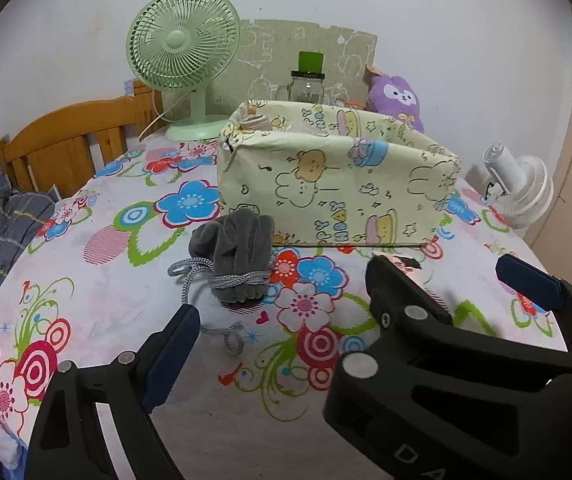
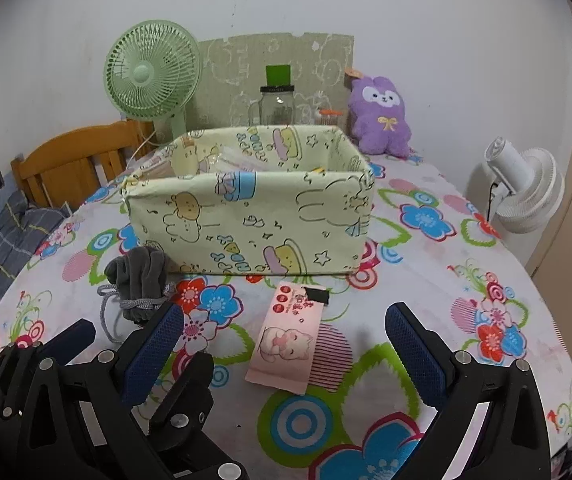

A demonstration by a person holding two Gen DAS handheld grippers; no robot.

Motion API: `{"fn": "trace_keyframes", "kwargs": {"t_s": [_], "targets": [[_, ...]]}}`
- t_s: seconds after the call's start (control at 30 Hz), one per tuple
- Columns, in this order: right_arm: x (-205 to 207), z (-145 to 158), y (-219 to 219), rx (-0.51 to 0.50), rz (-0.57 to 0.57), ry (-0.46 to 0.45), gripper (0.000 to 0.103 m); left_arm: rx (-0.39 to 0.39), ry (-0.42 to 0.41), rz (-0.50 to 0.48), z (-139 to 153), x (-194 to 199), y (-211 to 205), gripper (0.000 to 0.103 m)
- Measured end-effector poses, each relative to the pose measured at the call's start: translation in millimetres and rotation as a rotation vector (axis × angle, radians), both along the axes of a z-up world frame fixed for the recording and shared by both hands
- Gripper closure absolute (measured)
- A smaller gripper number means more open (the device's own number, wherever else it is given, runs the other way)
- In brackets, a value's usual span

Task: Organize soft objects
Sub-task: 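Withdraw both tools from the basket toward the grey glove and pink pad, then grasp the grey glove with the left tool while the right tool grasps the pink pad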

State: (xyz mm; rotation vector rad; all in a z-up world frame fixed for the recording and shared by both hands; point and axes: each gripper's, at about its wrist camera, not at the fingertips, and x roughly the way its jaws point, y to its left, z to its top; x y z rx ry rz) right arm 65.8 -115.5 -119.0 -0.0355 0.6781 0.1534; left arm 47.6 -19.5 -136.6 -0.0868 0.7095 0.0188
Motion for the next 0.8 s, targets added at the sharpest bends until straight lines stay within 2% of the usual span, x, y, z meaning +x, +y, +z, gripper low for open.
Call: {"fn": "trace_keyframes", "kwargs": {"t_s": [0.1, 0.13, 0.23, 0.47, 0.67, 0.77, 0.8], "targets": [[10.7, -7.1, -1.0, 0.022, 0.017, 0.079, 0.003, 0.022, 0.006, 0.017, -3.2, 3.2, 1.2, 0.01], [14.0, -9.6, -3.0, 0.037, 0.013, 0.098, 0.007, 0.042, 0.01, 0.03, -4.6, 4.7, 1.4, 0.01], [23.1, -17.5, -8.3, 0.047, -0.019, 0.135, 0.013, 0.052, 0.025, 0.039, -7.4, 8.8, 5.7, 0.01], [32.9, -27.9, -7.8, 0.025, -0.028, 0.166, 0.022, 0.065, 0.053, 0.018, -12.8, 17.4, 6.0, 0.01], [45.1, -39.5, -2.4, 0.003, -0.006, 0.241, 0.031, 0.088, 0.101, -0.009, -19.8, 23.2, 3.0, 0.01], [44.7, -39.4, 3.3, -0.039, 0.001, 0.231, 0.045, 0.093, 0.116, -0.025, -22.1, 24.8, 1.2, 0.01], [44.7, -39.4, 4.4, -0.051, 0.001, 0.233, 0.052, 0.095, 0.12, -0.029, -22.8, 24.9, 0.4, 0.01]]}}
